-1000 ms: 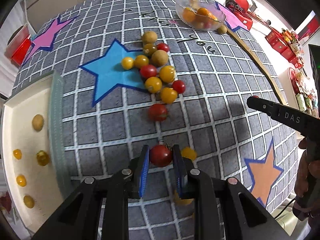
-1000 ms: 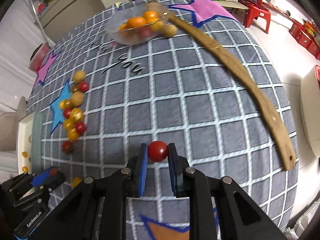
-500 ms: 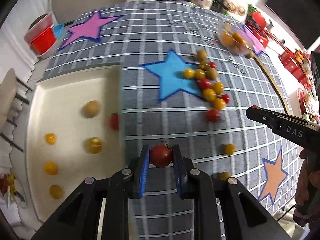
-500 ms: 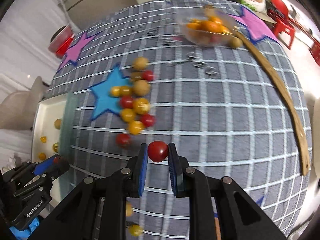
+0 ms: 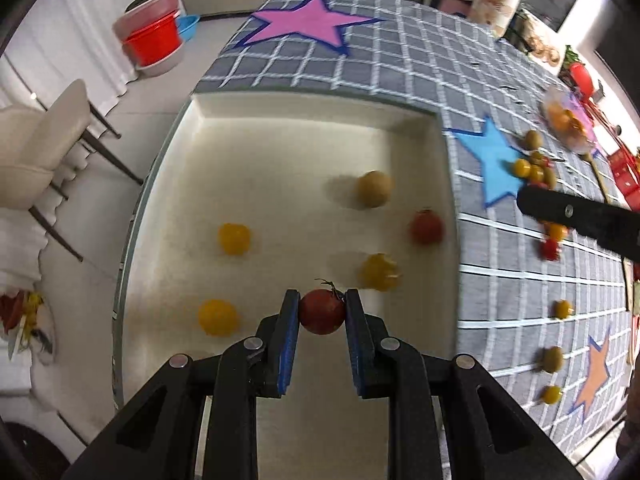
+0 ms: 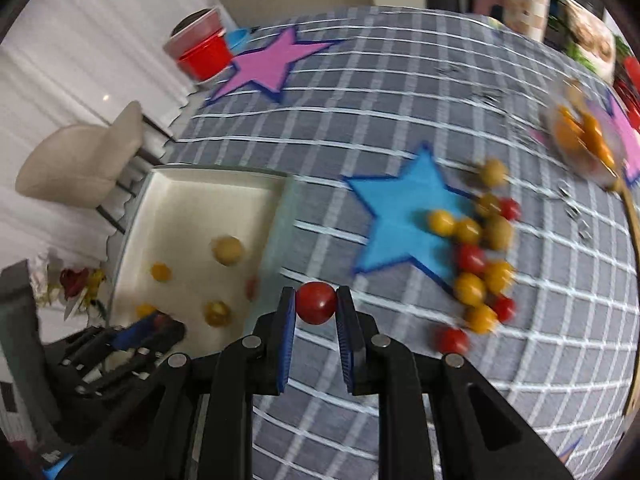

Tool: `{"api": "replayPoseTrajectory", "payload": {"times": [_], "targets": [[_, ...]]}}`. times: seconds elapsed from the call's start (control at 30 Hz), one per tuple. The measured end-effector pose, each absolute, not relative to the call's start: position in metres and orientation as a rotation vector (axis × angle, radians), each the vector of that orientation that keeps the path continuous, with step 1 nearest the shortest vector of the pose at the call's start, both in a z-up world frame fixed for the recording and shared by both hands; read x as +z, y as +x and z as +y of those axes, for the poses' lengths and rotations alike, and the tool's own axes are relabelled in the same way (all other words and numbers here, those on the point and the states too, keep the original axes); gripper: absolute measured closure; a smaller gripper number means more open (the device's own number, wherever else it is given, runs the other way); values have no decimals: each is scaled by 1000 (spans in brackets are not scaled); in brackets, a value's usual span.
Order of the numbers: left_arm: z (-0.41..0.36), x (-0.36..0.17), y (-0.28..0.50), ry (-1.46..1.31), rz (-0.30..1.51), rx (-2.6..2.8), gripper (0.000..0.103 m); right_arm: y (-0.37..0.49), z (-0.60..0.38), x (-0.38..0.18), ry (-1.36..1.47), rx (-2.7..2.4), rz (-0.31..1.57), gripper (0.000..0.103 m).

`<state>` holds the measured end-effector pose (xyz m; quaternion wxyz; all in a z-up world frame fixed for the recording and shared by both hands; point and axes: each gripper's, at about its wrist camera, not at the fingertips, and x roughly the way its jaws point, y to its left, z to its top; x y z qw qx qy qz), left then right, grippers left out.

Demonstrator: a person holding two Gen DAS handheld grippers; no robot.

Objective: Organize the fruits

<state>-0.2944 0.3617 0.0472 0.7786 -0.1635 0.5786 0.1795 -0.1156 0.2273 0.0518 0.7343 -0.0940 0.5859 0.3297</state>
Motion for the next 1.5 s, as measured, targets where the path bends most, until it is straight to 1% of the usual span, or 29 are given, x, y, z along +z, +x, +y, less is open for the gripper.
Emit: {"api": "replayPoseTrajectory", "payload": {"times": [0.4, 0.83, 1.0, 1.1, 1.13, 1.2, 1.23, 1.27, 1.3, 1.33, 1.37, 1.47, 1.5], "targets": [[373, 32, -297, -349, 1271, 398, 79, -110, 310, 29, -296, 779, 1310, 82], [374, 30, -297, -331, 1270, 388, 79, -95, 338, -6, -366, 740, 1367, 82], [372, 31, -298, -320, 1268, 386, 79, -99, 342, -8, -380, 749, 1358, 81], [371, 31, -297, -312, 1268, 383, 79, -97, 345, -9, -378, 763, 1368, 79], [371, 32, -297, -308, 1268, 382, 79, -96, 346, -9, -377, 771, 1372, 76], [369, 32, -297, -298, 1271, 378, 78, -96, 347, -8, -370, 778, 1378, 65], [369, 32, -297, -292, 1272, 375, 78, -94, 348, -6, -362, 785, 1373, 57], [369, 32, -297, -290, 1272, 370, 69, -94, 348, -3, -353, 791, 1366, 48], [368, 32, -297, -289, 1274, 363, 42, -95, 347, 1, -337, 805, 1359, 44], [368, 32, -298, -285, 1268, 363, 33, -96, 346, 6, -320, 816, 1348, 37], [367, 35, -300, -272, 1252, 370, 29, -97, 345, 10, -308, 821, 1338, 32], [364, 36, -299, -239, 1260, 364, 29, -96, 338, 25, -263, 823, 1311, 24], [363, 36, -299, -231, 1270, 364, 29, -94, 333, 29, -247, 815, 1304, 24]]}}
